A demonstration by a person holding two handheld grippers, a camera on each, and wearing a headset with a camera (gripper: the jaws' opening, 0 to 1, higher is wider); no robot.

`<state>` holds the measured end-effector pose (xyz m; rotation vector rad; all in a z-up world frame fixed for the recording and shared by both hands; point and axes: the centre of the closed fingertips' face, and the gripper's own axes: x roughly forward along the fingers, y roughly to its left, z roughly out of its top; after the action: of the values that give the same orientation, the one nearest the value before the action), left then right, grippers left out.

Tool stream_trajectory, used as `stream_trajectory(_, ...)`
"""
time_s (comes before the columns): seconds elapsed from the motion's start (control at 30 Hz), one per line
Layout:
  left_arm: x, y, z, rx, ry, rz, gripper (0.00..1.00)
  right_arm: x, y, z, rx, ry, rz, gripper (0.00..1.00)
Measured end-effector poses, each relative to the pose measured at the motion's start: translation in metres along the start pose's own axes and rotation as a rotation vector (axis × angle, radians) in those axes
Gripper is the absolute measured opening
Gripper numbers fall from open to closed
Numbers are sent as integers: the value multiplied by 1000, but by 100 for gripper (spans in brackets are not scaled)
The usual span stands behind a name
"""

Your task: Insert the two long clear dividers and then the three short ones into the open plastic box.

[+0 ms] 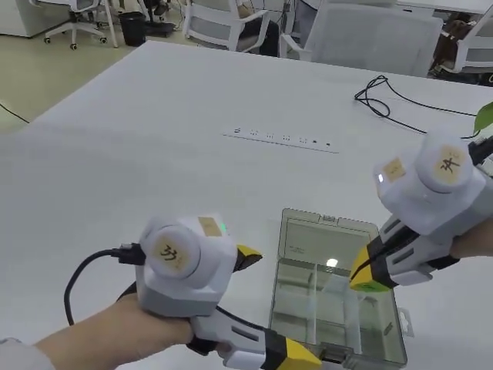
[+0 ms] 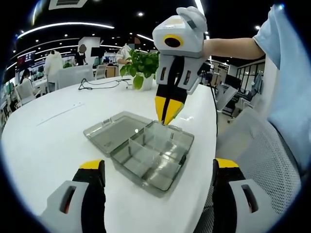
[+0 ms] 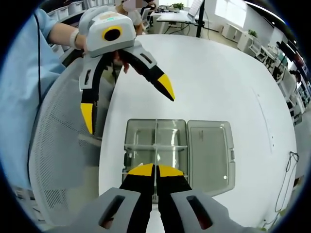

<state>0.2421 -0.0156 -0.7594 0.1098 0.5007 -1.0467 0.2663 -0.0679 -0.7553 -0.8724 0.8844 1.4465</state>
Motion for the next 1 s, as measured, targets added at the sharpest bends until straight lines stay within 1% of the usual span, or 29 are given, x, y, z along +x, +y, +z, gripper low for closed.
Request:
stream_trajectory(0.17, 1, 0, 0, -2, 1, -1, 93, 0, 0, 0, 2, 0, 0, 2)
stream_trajectory(0.23, 1, 0, 1, -3, -1, -4, 93, 3, 2, 0, -5, 6, 5, 2)
stream_trajectory(0.27, 1, 0, 1, -3, 0, -4, 93, 4, 2, 2, -3, 1, 9, 2)
stream_trajectory(0.47, -1, 2, 0, -3, 2, 0, 93, 13, 0, 1, -4, 14, 14, 2)
stream_trajectory(0.67, -2, 4, -1, -6, 2, 3, 93, 25, -1, -3, -11, 46, 14, 2)
stream_trajectory(0.8, -2, 4, -2, -8, 0, 3, 93, 32, -2, -6, 6, 65, 19, 2)
stream_trajectory(1.0, -2, 4, -2, -7, 0, 1, 93, 42, -2, -9, 1, 92, 23, 2)
